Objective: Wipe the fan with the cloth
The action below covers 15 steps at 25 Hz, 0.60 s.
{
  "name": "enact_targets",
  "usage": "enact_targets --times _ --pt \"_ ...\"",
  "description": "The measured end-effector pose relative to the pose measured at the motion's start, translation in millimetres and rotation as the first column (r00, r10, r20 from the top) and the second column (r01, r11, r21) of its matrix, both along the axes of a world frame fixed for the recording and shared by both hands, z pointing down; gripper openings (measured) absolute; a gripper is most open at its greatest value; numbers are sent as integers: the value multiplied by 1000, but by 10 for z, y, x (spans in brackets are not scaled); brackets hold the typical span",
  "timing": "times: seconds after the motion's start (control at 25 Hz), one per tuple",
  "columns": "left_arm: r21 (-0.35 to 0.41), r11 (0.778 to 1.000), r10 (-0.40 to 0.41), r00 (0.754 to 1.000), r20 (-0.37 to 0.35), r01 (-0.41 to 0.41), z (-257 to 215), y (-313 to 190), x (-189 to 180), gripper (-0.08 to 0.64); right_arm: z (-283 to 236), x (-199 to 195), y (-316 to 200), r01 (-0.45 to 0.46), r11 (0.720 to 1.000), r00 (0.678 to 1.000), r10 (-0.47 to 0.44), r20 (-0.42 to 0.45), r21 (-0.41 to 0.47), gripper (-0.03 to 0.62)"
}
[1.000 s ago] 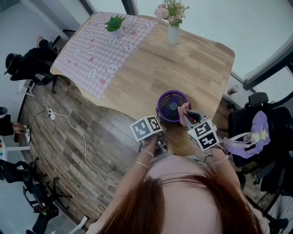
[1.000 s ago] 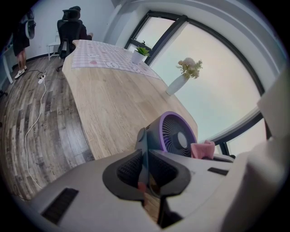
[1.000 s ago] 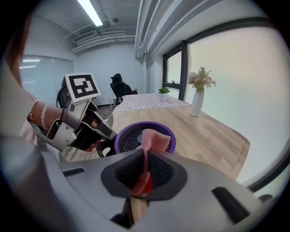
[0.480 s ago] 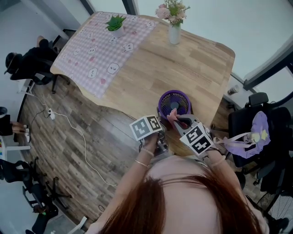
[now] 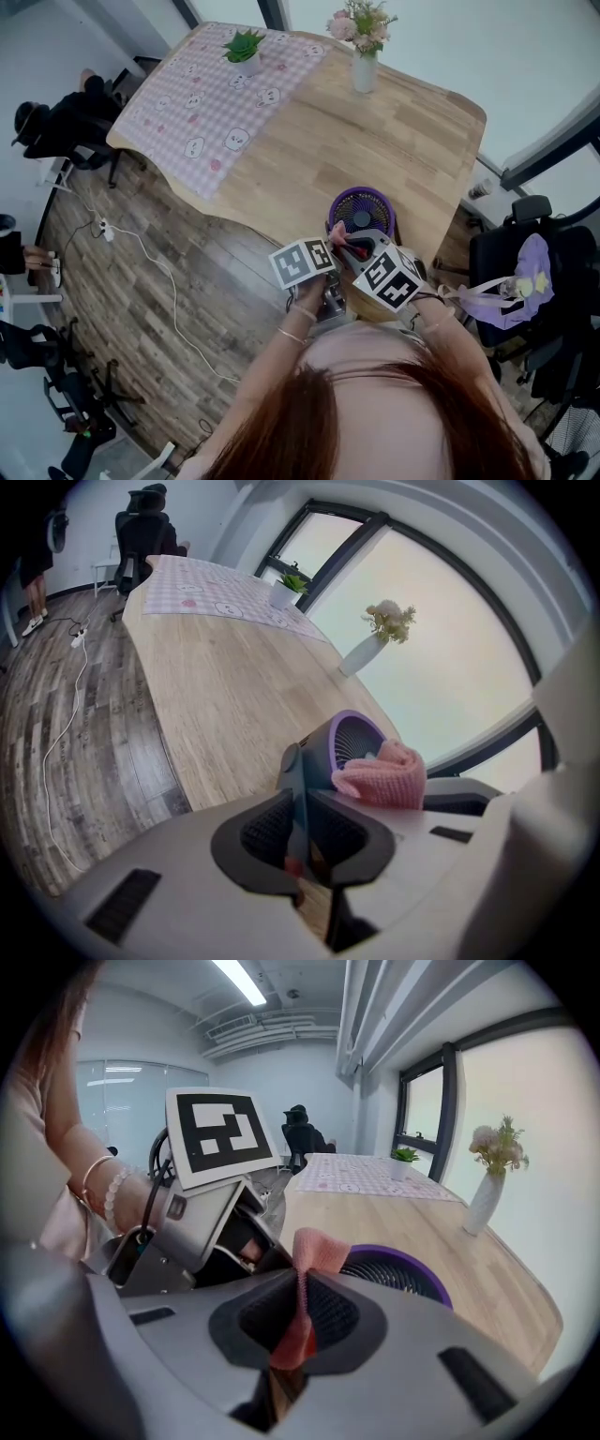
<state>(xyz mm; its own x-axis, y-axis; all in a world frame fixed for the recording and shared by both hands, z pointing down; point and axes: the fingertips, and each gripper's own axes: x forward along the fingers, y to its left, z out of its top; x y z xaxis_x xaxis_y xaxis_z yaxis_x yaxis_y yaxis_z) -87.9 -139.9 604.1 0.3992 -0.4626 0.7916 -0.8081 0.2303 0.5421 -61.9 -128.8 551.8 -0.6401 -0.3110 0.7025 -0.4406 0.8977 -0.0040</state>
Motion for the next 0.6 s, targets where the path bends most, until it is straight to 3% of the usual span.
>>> enact_targets --times 0.6 --pt "11 1000 28 1000 -3 -28 3 -13 16 43 79 -190 -434 61 998 996 -60 -64 18 25"
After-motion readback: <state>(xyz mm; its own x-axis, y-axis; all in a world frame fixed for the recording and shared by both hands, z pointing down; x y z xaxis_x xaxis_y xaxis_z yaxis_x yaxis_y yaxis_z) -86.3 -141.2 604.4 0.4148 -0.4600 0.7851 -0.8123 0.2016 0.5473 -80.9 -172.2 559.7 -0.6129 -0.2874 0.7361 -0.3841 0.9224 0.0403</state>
